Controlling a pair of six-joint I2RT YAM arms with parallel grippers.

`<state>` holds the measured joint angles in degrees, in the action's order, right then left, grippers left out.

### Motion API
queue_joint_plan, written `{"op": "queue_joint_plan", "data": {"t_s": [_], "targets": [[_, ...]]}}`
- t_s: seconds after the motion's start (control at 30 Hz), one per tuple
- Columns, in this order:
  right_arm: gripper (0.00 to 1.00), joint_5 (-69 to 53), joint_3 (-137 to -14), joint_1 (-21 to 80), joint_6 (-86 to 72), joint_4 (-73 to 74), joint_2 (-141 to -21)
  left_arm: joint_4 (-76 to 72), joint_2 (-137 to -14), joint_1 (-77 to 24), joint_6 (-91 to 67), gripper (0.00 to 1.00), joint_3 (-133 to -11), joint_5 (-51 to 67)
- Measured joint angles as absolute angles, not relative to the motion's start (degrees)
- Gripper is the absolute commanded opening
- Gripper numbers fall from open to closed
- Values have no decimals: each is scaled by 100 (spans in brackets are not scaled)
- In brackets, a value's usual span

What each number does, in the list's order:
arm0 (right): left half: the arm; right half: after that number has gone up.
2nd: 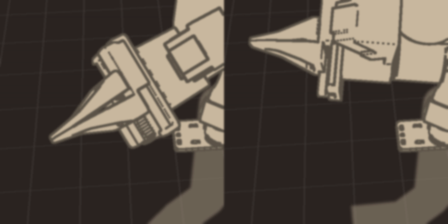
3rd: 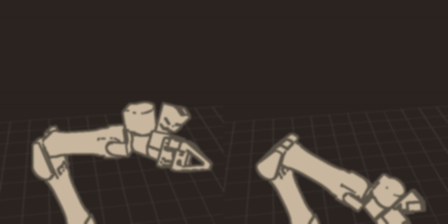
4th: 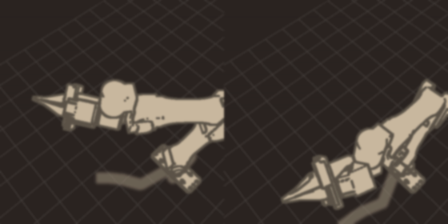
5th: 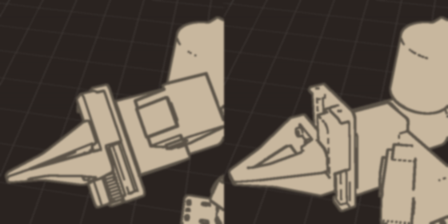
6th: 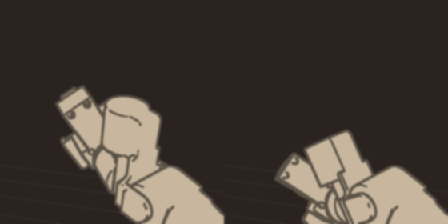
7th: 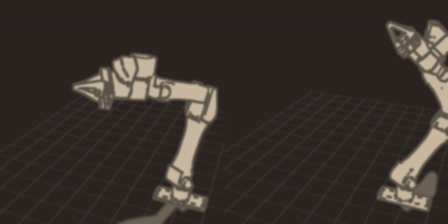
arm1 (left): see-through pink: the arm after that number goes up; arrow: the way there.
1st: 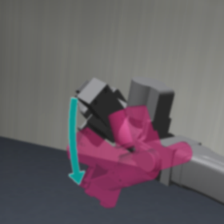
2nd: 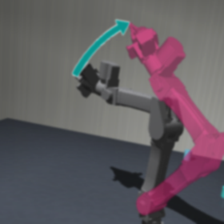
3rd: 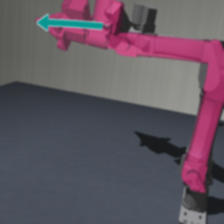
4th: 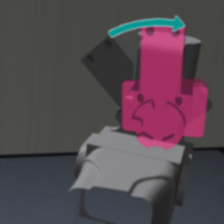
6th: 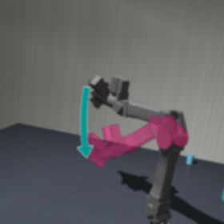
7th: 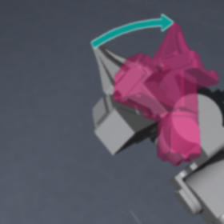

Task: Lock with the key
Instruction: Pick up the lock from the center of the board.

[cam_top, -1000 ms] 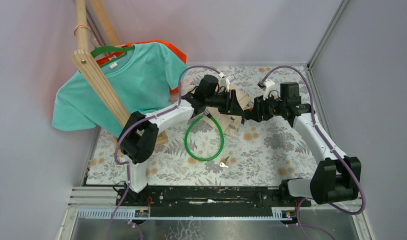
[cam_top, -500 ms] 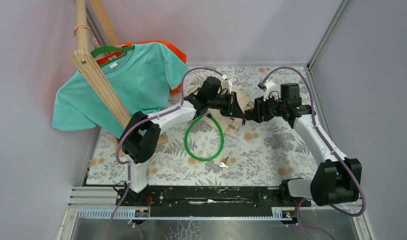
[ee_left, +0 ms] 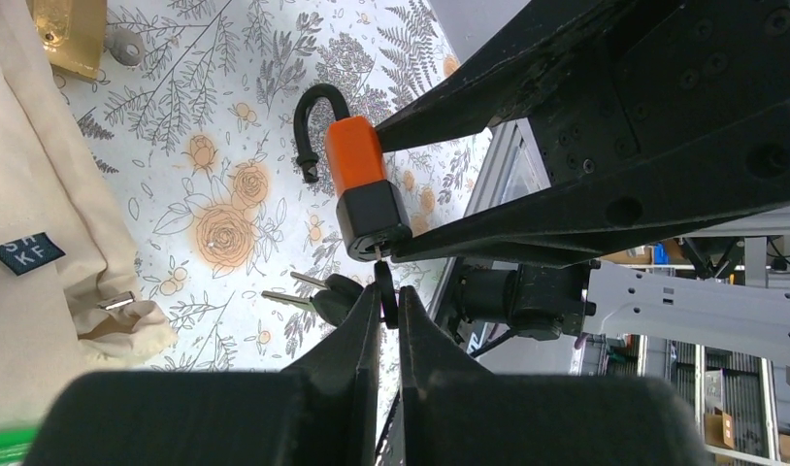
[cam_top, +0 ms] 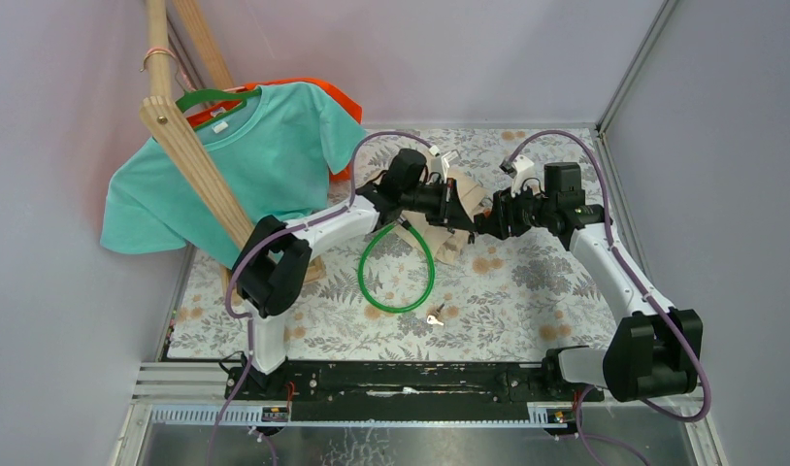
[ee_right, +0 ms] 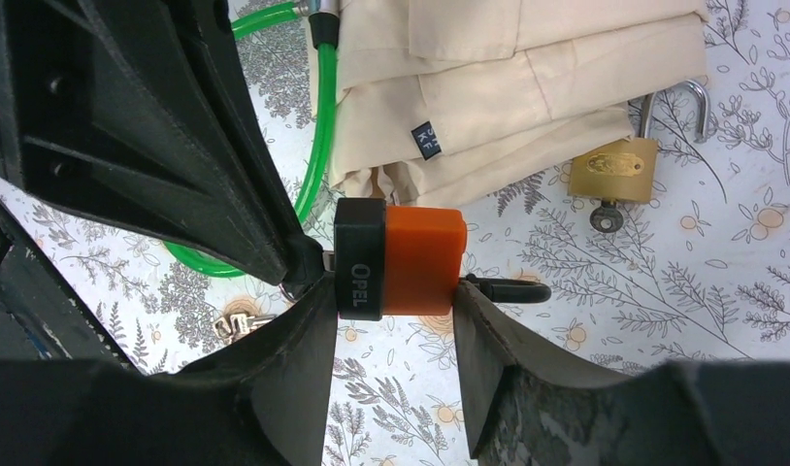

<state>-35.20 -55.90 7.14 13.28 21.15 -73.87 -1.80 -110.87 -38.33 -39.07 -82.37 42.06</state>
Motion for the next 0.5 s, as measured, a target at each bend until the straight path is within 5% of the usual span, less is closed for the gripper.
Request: {"op": "queue_joint_plan", "data": {"t_s": [0.23, 0.5], "targets": [[79, -3861, -5590, 718, 1422, 2132, -7170, -301, -10833, -3616, -3607, 0, -7819, 4458], [84, -4348, -5599, 718, 1831, 2279, -7043, -314, -10575, -3430, -3363, 0, -7664, 4851]]}}
